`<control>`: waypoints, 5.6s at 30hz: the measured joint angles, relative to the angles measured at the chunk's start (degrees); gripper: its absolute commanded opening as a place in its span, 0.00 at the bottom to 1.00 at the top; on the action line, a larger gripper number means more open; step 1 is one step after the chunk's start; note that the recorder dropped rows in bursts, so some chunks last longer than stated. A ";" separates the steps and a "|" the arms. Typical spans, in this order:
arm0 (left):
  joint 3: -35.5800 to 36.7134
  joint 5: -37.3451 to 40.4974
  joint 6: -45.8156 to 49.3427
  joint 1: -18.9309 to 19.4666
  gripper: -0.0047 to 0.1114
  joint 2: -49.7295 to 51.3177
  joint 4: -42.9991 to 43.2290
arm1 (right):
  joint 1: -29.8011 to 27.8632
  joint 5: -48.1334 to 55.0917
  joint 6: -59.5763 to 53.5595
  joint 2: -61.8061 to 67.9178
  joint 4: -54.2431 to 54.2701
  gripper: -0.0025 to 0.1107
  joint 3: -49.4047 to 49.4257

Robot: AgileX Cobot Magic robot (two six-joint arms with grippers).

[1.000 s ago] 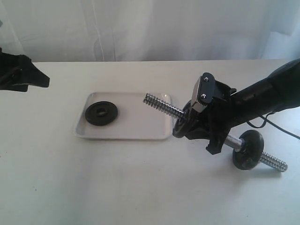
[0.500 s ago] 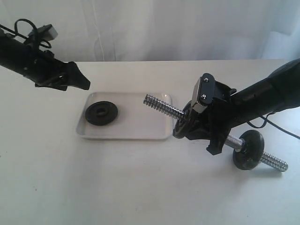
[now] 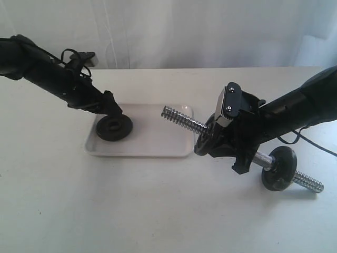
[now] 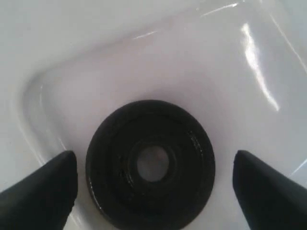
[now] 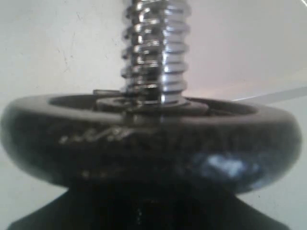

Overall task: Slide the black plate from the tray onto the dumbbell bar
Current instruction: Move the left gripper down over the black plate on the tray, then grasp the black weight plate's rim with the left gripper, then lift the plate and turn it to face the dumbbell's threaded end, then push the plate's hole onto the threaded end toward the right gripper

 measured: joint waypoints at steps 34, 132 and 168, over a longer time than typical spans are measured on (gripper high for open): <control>-1.34 -5.46 -0.32 -7.25 0.95 4.00 14.89 | 0.00 -1.96 0.00 0.00 0.00 0.02 0.00; 17.64 30.78 35.08 2.27 0.04 1.63 -56.13 | 1.36 -4.74 -3.50 1.41 5.72 0.02 0.00; 16.45 30.78 34.79 -2.68 0.04 1.63 -56.17 | 1.36 -3.64 -6.78 2.01 9.79 0.02 0.00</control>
